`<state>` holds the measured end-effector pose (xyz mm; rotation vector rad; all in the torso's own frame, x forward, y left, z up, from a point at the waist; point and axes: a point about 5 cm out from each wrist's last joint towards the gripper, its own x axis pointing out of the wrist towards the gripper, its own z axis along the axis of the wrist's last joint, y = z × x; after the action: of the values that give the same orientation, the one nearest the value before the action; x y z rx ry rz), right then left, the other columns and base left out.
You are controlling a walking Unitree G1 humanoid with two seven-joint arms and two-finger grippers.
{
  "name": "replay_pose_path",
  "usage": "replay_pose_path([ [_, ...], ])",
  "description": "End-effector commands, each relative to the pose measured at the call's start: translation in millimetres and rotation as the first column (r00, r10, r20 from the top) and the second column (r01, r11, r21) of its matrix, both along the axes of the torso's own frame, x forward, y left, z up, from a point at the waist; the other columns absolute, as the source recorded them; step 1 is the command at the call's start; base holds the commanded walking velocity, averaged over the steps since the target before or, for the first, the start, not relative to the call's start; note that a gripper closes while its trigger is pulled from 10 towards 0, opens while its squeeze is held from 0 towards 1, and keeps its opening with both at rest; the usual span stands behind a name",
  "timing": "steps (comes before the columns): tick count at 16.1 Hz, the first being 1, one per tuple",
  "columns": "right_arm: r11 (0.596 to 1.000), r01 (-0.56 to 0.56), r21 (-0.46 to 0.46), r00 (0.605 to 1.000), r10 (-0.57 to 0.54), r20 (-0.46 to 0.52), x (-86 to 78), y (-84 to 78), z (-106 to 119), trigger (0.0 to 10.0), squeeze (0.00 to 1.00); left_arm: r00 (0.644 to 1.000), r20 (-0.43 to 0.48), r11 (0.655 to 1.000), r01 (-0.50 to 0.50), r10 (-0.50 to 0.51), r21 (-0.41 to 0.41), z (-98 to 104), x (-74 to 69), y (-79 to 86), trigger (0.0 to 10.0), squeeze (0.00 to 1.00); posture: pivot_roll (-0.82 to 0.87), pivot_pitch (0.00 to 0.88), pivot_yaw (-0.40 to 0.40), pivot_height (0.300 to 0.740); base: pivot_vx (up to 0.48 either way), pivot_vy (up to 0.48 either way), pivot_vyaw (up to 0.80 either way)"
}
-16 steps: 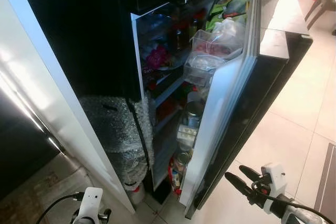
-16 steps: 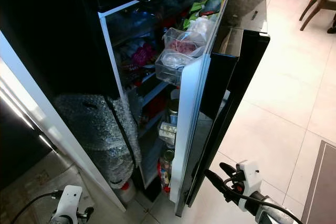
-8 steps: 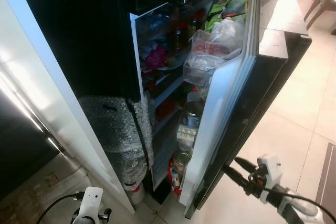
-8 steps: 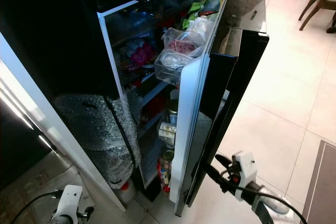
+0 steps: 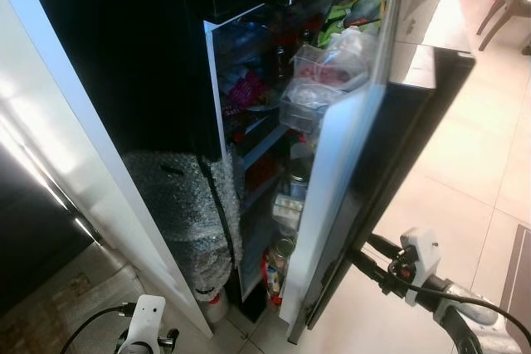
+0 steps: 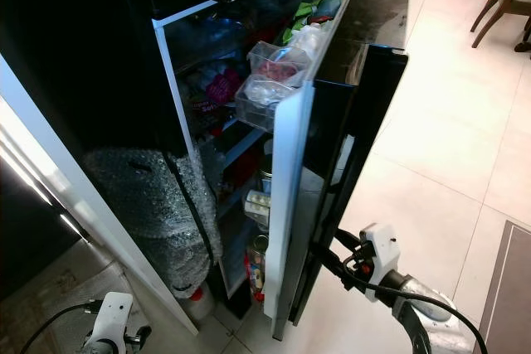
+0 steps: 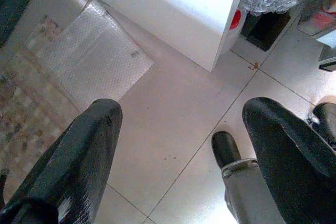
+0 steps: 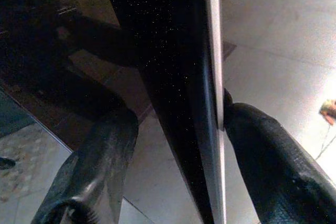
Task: Restocking fridge
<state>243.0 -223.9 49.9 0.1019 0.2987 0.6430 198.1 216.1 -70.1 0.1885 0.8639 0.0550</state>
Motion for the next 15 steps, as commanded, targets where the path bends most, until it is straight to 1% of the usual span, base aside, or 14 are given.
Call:
replay_pose_path([
  [1, 1.0, -0.014, 0.012, 0.999, 0.013, 0.031, 4.2, 2.0, 8.0, 10.0, 0.0, 1.0, 0.006, 1.0, 0.007, -0.007, 0.003, 0.7, 1.3, -0.5, 10.0, 0.0, -0.16, 0.03, 0.01, 0.74, 0.0, 0.0, 0.0],
  [3, 1.0, -0.025, 0.013, 0.999, 0.024, 0.038, 5.4, 3.4, 10.5, 10.0, 0.0, 1.0, 0.008, 1.0, 0.007, -0.007, 0.004, 1.2, 1.7, 0.5, 10.0, 0.0, -0.16, 0.03, 0.01, 0.74, 0.0, 0.0, 0.0],
  [6, 0.999, -0.035, 0.02, 0.997, 0.033, 0.065, 13.0, 8.4, 18.4, 10.0, 0.0, 1.0, 0.002, 1.0, 0.004, -0.004, 0.004, 0.9, 0.8, 2.2, 10.0, 0.0, -0.15, 0.029, 0.01, 0.74, 0.0, 0.0, 0.0],
  [8, 0.998, -0.057, 0.026, 0.995, 0.055, 0.085, 18.0, 15.5, 22.1, 10.0, 0.0, 1.0, -0.004, 1.0, 0.001, -0.001, 0.006, 0.6, -0.5, 4.6, 10.0, 0.0, -0.15, 0.029, 0.01, 0.74, 0.0, 0.0, 0.0],
  [14, 0.995, -0.081, 0.053, 0.99, 0.074, 0.121, 29.3, 26.4, 31.4, 10.0, 0.0, 1.0, -0.006, 1.0, -0.002, 0.002, 0.008, 0.4, -0.7, 4.3, 10.0, 0.0, -0.16, 0.027, 0.009, 0.74, 0.0, 0.0, 0.0],
  [15, 0.993, -0.1, 0.066, 0.986, 0.09, 0.14, 34.4, 32.8, 36.0, 10.0, 0.0, 1.0, -0.006, 1.0, -0.002, 0.002, 0.007, 0.0, -0.9, 3.1, 10.0, 0.0, -0.15, 0.026, 0.008, 0.74, 0.0, 0.0, 0.0],
])
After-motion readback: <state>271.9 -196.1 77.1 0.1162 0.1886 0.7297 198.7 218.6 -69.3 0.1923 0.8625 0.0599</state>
